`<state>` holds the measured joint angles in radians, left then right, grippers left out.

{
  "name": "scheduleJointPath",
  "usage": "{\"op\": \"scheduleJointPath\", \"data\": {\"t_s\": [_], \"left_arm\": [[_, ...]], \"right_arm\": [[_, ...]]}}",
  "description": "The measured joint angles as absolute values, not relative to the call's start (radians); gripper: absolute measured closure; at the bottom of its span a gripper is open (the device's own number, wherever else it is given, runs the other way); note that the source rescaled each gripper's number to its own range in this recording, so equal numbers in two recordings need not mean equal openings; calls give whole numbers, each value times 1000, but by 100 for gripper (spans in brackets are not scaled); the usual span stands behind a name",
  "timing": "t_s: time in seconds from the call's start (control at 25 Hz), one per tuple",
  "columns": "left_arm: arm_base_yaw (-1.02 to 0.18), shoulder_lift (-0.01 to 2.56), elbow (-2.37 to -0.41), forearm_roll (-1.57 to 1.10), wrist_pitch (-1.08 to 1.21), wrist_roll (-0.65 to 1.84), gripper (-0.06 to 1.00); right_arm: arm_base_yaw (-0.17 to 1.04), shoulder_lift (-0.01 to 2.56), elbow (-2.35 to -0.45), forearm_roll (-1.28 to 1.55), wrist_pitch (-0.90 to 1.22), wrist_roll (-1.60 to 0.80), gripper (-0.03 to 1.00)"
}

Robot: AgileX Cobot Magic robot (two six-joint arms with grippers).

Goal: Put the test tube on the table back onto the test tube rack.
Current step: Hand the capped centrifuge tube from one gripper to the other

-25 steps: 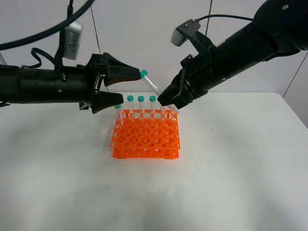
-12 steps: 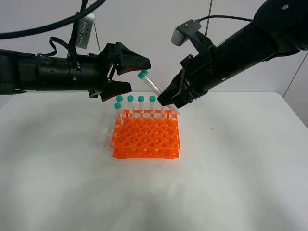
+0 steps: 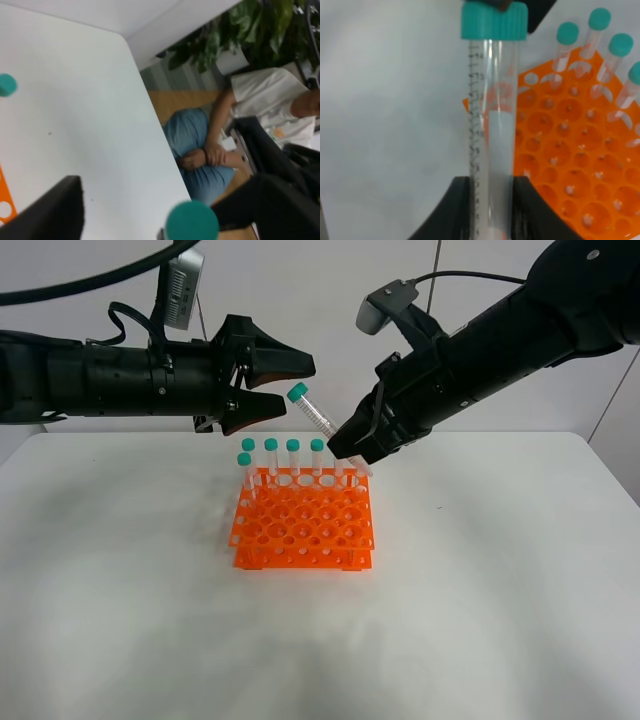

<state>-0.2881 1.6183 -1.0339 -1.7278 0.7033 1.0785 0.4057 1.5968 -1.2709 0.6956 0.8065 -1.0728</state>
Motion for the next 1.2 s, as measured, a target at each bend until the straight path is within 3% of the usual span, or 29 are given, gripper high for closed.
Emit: {"op": "scheduleJointPath", "data": {"t_s": [0.2, 0.6, 0.72, 0.92, 1.2], "left_arm": [[-288, 1620, -1034, -1728, 725, 1079, 36], [-323, 1620, -1034, -1728, 707, 1079, 36], [-325, 1620, -1034, -1728, 695, 1078, 46], [-325, 1621, -1034, -1728, 685, 1078, 71], [-325, 1621, -1034, -1728, 683, 1078, 77]], "right_arm": [[406, 1597, -1271, 696, 793, -1073, 95], [406, 1597, -1271, 696, 793, -1066, 95], [406, 1597, -1271, 696, 793, -1066, 95], [406, 1597, -1271, 696, 793, -1059, 95], [406, 1597, -1271, 696, 793, -1047, 95]]}}
